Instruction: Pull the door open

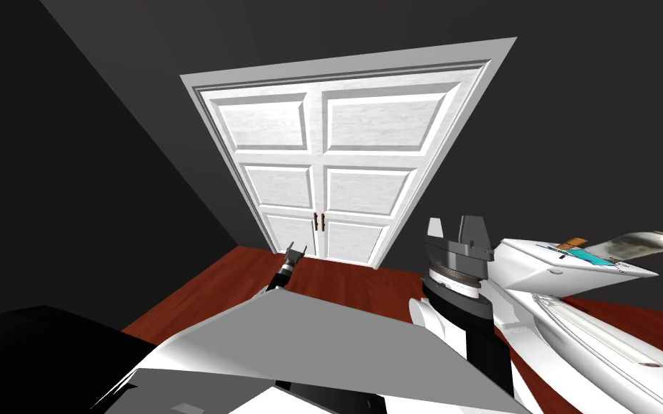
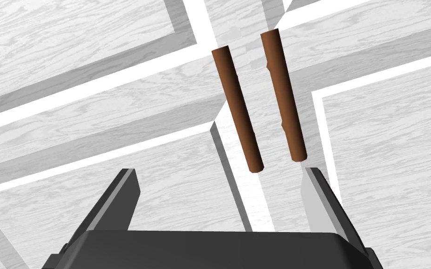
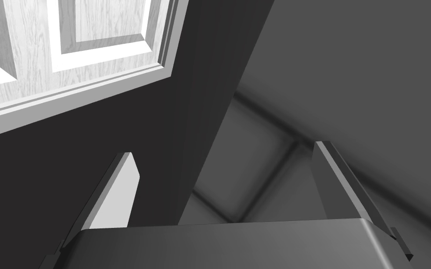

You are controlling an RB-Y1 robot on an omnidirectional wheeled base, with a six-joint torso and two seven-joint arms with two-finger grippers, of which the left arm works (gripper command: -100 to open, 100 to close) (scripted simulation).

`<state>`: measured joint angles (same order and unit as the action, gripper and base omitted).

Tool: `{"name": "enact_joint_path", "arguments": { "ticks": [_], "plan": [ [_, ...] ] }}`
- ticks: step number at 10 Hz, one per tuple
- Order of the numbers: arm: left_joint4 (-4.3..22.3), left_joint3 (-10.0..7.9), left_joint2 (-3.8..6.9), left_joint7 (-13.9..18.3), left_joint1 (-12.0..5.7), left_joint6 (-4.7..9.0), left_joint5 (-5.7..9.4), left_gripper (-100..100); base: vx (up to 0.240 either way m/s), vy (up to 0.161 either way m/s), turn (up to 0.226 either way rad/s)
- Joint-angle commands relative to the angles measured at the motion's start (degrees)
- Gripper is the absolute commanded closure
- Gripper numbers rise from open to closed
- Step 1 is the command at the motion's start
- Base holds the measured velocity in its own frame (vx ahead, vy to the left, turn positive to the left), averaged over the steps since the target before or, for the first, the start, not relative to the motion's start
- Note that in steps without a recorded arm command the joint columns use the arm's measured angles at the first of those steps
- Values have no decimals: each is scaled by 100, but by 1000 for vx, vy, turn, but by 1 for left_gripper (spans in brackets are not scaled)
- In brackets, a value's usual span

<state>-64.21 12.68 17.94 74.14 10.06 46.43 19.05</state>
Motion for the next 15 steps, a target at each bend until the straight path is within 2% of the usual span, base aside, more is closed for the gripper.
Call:
{"name": "enact_joint_path", "arguments": {
  "ticks": [1,15],
  "plan": [
    [169,32,51,224,-47,24,55,-100,96,-33,3],
    [1549,284,356,1758,-508,264,442,-100,105,-28,-1]
  ]
}}
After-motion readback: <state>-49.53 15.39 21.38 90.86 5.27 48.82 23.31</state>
